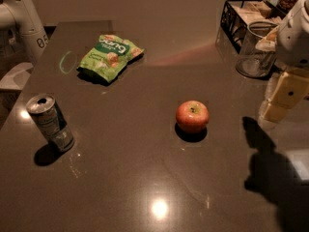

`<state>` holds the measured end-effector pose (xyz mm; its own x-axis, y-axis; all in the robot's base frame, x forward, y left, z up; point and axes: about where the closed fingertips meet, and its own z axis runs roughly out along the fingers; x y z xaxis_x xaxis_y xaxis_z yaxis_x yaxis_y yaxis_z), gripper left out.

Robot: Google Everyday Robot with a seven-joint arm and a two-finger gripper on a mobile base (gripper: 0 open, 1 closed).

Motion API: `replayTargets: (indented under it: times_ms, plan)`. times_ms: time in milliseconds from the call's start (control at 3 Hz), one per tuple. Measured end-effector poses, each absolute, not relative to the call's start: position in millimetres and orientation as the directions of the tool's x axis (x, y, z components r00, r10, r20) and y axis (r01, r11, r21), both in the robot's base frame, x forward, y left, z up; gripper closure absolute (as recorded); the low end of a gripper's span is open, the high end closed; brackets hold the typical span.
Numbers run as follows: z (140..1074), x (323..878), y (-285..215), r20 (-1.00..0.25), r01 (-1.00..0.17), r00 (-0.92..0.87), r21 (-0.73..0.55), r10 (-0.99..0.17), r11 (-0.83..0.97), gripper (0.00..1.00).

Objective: Knock redbull can over

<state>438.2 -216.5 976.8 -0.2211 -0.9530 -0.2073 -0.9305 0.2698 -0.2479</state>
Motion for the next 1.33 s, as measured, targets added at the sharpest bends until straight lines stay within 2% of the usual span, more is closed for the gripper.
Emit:
replayTargets:
  times_ms: [333, 667, 1333]
  plan:
    - [976.8, 438.2, -216.5, -0.207, -0.930, -0.221, -0.248, -0.953, 0.270, 0.00]
    - [981.1, 447.0, -198.8, -0.275, -0.938, -0.186, -0.237, -0.943, 0.254, 0.00]
    - [993.2, 464.9, -113.2, -0.478, -0.960, -0.031, -0.231, -0.878, 0.159, 0.00]
